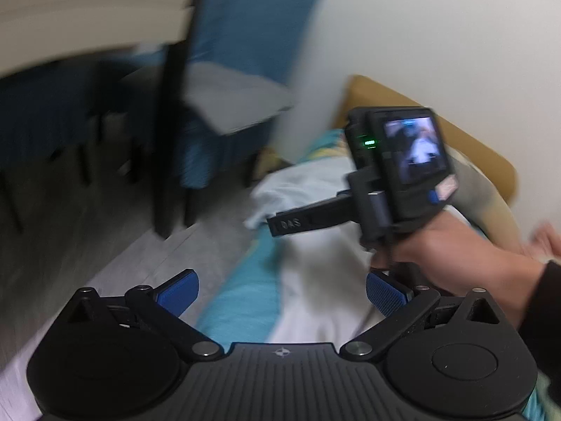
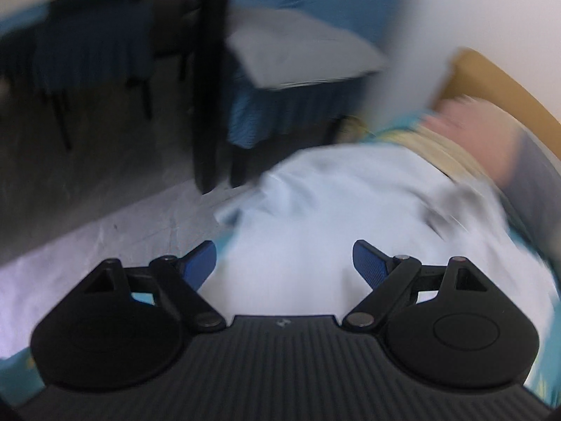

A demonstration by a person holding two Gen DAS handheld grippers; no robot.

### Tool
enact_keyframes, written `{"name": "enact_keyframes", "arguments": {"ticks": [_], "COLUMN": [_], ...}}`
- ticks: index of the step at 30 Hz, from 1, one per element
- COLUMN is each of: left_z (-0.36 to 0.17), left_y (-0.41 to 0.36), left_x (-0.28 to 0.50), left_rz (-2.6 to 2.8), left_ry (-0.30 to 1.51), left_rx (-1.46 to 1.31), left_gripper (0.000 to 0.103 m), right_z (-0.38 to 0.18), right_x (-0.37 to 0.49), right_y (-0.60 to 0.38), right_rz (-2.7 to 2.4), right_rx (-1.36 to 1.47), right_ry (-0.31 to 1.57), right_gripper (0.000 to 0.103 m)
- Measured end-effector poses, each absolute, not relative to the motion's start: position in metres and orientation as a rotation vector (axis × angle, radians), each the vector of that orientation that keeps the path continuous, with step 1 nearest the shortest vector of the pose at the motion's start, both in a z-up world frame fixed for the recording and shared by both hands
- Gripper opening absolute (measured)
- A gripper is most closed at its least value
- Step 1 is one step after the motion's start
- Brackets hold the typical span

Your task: Fold clothes

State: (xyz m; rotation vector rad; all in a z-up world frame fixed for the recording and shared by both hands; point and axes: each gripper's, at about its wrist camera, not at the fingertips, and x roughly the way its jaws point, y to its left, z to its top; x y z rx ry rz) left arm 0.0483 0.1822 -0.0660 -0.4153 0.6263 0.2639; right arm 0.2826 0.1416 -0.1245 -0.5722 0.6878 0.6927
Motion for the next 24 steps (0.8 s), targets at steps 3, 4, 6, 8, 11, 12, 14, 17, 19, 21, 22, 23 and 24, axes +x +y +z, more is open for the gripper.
{"name": "enact_keyframes", "arguments": {"ticks": [3,4,6,8,11,12,14,17,19,21,22,23,24], "left_z": [-0.081,-0.085,-0.094,-0.099,-0.106,-0.107,-0.109,-0.110,-0.109,-0.108,-0.106,-0.104,-0.100], "left_y": [0.201,0.207,0.215,0.219,0.224,0.225,0.225,0.228,0.227,0.225,0.223,0.221,0.219], "left_x": [0.059,0.062,0.070,0.077,0.084,0.085,0.084,0.080,0.079,0.080,0.080,0.078,0.077], "left_rz": [0.367,0.396,0.443,0.464,0.480,0.480,0.480,0.494,0.503,0.506,0.498,0.485,0.474], "left_ry": [0.637,0.641,0.654,0.666,0.680,0.682,0.678,0.654,0.638,0.627,0.624,0.612,0.596], "left_rx": [-0.456,-0.465,-0.475,-0.485,-0.498,-0.501,-0.504,-0.505,-0.490,-0.466,-0.457,-0.453,-0.449], "left_gripper": [0.103,0.103,0.102,0.102,0.102,0.102,0.102,0.102,0.102,0.102,0.102,0.102,0.102], "right_z": [-0.151,-0.160,-0.176,-0.193,-0.213,-0.215,-0.216,-0.208,-0.186,-0.158,-0.142,-0.125,-0.108], "right_x": [0.309,0.318,0.329,0.337,0.351,0.354,0.360,0.365,0.360,0.351,0.347,0.343,0.339], "right_y": [0.194,0.211,0.240,0.260,0.276,0.277,0.275,0.265,0.252,0.237,0.227,0.216,0.203], "right_rz": [0.701,0.697,0.678,0.623,0.508,0.491,0.470,0.448,0.475,0.499,0.500,0.501,0.492], "right_rx": [-0.677,-0.712,-0.791,-0.886,-0.971,-0.977,-0.966,-0.913,-0.818,-0.727,-0.676,-0.623,-0.577], "right_ry": [0.697,0.705,0.700,0.709,0.752,0.751,0.755,0.741,0.679,0.598,0.562,0.526,0.486], "right_gripper": [0.086,0.086,0.086,0.086,0.080,0.075,0.051,0.007,0.005,0.005,0.005,0.005,0.005]}}
